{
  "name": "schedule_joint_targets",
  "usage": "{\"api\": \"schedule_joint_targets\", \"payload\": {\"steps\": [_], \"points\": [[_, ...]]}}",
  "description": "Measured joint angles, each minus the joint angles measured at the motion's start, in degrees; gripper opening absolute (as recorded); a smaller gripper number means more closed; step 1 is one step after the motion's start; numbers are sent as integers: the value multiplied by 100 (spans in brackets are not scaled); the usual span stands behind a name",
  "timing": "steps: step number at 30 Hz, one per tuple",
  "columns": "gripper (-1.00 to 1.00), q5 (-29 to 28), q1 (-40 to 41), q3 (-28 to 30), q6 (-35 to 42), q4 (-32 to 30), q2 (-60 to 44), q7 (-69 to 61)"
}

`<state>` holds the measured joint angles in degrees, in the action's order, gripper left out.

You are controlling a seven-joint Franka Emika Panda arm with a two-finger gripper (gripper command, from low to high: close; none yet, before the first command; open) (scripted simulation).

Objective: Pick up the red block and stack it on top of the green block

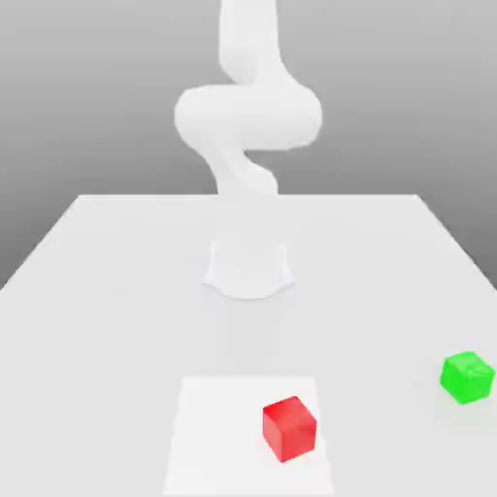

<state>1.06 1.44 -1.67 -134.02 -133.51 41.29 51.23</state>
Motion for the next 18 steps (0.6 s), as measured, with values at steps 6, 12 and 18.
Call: {"api": "schedule_joint_targets", "payload": {"steps": [6, 12, 18], "points": [[0, 182, 334, -458, -547, -422, -1105, 1376], [0, 212, 633, -935, -1082, -834, -2179, 2820], [0, 18, 841, -1312, -1619, -1247, -3275, 4428]]}}
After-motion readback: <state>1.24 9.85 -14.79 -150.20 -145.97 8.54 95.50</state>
